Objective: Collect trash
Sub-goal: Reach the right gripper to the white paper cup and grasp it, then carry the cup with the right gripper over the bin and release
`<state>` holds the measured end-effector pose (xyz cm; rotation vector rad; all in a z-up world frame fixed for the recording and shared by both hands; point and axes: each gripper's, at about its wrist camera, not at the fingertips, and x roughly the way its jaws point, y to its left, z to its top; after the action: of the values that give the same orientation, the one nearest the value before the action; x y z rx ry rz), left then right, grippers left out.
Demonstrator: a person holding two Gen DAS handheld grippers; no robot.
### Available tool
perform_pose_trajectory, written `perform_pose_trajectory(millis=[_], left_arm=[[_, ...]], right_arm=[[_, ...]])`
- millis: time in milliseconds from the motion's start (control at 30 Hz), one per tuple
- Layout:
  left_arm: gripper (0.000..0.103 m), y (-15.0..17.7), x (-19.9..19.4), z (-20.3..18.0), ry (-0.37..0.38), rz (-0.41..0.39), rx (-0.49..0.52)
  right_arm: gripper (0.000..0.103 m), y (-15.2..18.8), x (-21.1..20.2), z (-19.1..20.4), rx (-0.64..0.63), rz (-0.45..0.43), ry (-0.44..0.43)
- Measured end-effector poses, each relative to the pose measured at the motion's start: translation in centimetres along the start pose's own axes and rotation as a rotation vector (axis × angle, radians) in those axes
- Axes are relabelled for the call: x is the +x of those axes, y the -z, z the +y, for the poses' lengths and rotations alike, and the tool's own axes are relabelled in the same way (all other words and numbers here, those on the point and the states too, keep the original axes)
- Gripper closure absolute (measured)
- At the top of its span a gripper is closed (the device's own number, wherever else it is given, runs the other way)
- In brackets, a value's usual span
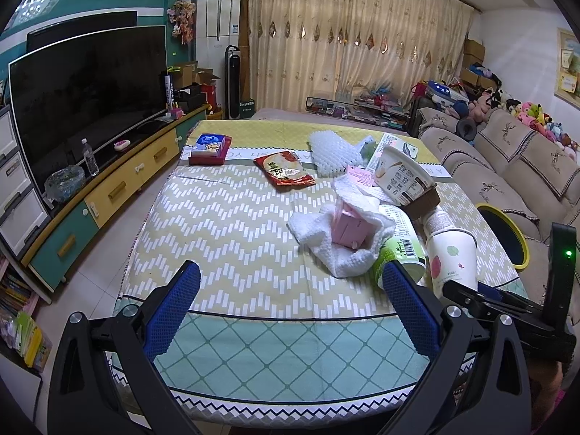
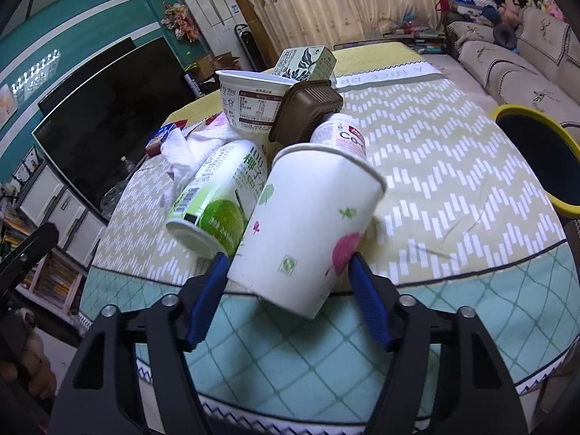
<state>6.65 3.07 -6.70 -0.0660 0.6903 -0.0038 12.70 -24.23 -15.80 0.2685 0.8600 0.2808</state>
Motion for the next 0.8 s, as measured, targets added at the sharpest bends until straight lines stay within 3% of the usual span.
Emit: perform_pose_trajectory(millis=[300, 400, 500, 567, 600, 733, 800], left_arm=[[0.004, 0.2, 0.5, -0.9, 0.005, 0.013, 0.014], [0.004, 0.2, 0.7, -1.3, 0.003, 0.016, 0.026], [0.004, 0.1, 0.8, -1.4, 0.002, 0.018, 0.028], [0.004, 0.0, 0.9, -1.5, 0.001, 0.02, 0.03], [0.004, 0.1, 0.9, -1.4, 0.001, 0.022, 0.03], [0.004, 0.0, 1.2, -1.5, 0.001, 0.029, 0.032], [0.004, 0.0, 1.4, -1.6, 0.002, 0.031, 0.034]], right_arm=[[0.039, 0.0, -1.2, -2.6, -0.009, -0.024, 0.098], [0.024, -0.1, -0.5, -3.3, 0.023, -0.017, 0.078], [0.023, -0.3, -0.1, -3.5, 0.049, -0.027, 0.061], [0.029, -0.4, 0.0, -3.6, 0.057, -0.035, 0.061], [0.041, -0.4, 0.1, -3.7, 0.055, -0.032, 0.067], [0.043, -0.3, -0.5, -3.8, 0.039, -0.021, 0.057], [0.043, -0.3, -1.4, -3.5, 0.013, -0.015, 0.01]])
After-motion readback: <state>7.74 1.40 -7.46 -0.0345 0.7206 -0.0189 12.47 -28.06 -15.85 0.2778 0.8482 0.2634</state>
